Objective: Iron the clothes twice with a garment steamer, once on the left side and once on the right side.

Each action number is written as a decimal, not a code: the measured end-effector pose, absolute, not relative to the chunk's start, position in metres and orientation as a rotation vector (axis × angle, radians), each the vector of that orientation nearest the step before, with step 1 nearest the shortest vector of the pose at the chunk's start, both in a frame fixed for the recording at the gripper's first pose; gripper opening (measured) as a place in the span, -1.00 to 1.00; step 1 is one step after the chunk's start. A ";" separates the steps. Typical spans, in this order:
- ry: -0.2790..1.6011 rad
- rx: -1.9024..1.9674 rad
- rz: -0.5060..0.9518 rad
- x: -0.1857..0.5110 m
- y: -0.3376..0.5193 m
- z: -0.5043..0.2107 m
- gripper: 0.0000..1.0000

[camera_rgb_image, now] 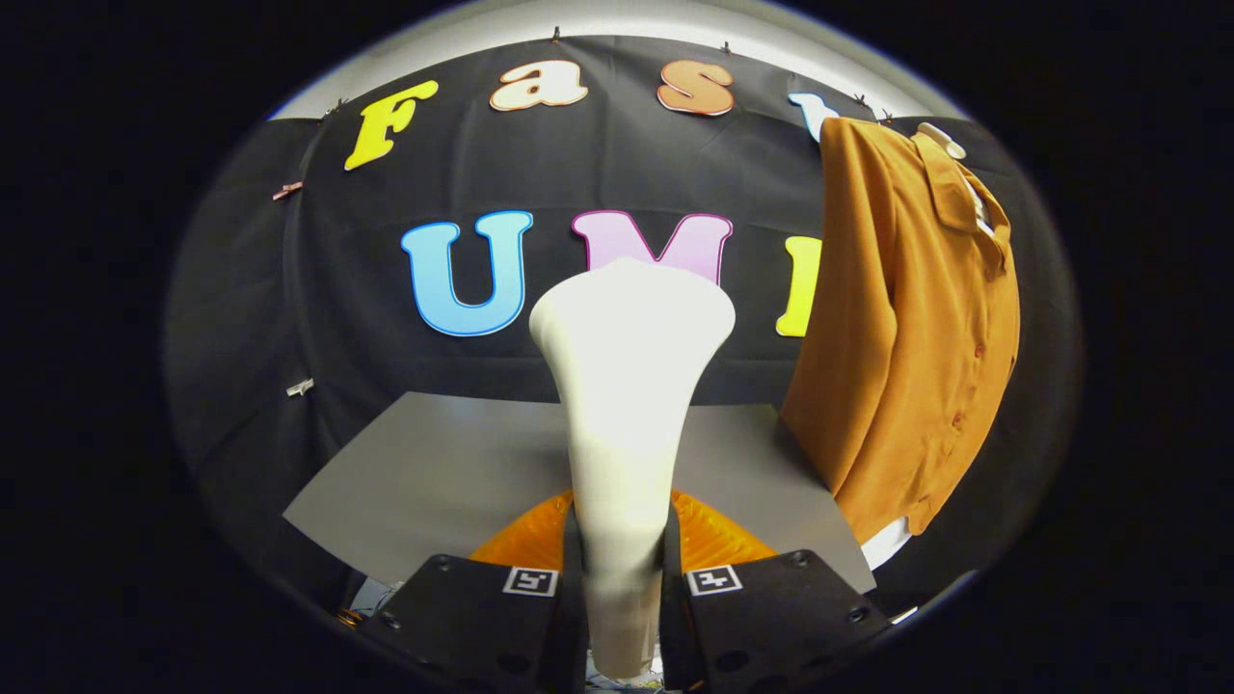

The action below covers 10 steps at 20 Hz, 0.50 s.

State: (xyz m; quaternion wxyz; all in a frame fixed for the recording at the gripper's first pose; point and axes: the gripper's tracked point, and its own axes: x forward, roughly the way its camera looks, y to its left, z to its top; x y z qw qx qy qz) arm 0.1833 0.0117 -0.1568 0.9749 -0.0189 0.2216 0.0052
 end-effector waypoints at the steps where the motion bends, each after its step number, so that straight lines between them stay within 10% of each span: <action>1: 0.426 -0.036 0.009 0.174 0.015 -0.148 -0.32; 10: 0.245 -0.042 -0.137 0.080 -0.010 -0.077 -0.34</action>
